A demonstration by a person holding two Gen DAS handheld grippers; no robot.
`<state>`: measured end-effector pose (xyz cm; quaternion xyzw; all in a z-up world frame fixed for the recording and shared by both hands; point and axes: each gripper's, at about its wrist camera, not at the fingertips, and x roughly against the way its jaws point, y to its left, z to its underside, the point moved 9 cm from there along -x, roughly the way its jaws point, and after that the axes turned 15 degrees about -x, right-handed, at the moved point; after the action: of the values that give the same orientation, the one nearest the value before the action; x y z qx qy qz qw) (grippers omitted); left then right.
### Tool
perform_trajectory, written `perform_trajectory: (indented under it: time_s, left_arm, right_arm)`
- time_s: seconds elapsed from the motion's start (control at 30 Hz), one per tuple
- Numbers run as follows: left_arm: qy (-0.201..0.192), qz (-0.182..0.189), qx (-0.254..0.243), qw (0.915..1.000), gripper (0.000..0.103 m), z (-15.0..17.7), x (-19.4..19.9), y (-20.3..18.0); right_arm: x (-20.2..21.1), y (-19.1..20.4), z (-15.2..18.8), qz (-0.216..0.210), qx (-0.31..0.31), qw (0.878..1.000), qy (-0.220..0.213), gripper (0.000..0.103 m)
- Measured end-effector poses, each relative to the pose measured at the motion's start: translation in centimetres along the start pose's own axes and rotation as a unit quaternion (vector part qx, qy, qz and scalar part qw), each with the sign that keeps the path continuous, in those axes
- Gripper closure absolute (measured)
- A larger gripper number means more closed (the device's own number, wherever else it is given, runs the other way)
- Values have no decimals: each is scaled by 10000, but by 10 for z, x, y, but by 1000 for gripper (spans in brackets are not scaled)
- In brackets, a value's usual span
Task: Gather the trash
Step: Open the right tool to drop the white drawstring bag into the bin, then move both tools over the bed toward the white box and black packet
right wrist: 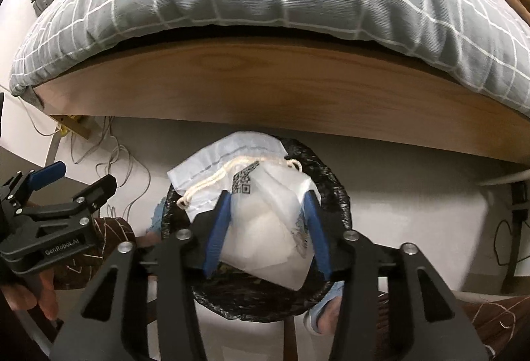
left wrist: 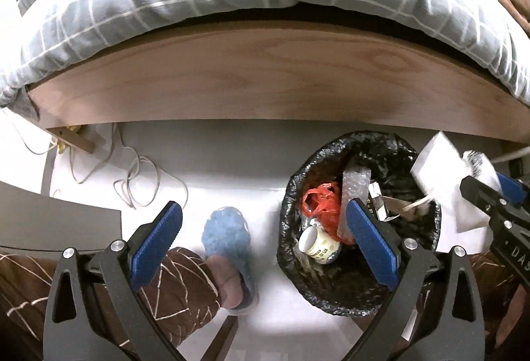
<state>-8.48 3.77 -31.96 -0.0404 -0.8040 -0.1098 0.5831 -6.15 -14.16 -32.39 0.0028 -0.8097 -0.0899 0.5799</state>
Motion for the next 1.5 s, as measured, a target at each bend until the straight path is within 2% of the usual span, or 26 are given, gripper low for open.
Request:
perform_trajectory:
  time_s: [0.2, 0.3, 0.4, 0.5, 0.63, 0.83, 1.17, 1.5]
  left_arm:
    - [-168, 69, 86, 9998, 6, -9, 10, 2]
    - [-319, 135, 69, 9994, 6, -16, 22, -2]
    - [-523, 195, 88, 9984, 6, -26, 37, -3]
    - [-675, 213, 83, 9975, 6, -35, 50, -2]
    - [-975, 70, 32, 9952, 6, -51, 72, 2]
    - [-1301, -33, -45, 9915, 6, -70, 99, 4]
    - [-1588, -63, -44, 9873, 6, -108, 125, 3]
    - [-1794, -49, -89, 9837, 6, -162, 140, -6]
  right_arm:
    - [13, 0, -10, 37, 5, 9997, -260, 36]
    - [28, -4, -20, 61, -36, 9988, -482, 33]
    - [52, -4, -31, -18, -122, 9962, -859, 23]
    - [71, -4, -42, -16, -136, 9933, -1147, 21]
    - [98, -7, -60, 29, -173, 9878, -1546, 10]
    - [128, -15, -78, 67, -272, 9808, -1932, 8]
    - [164, -27, -110, 297, -273, 9673, -2502, 8]
    - [179, -41, -159, 198, -448, 9605, -2739, 8]
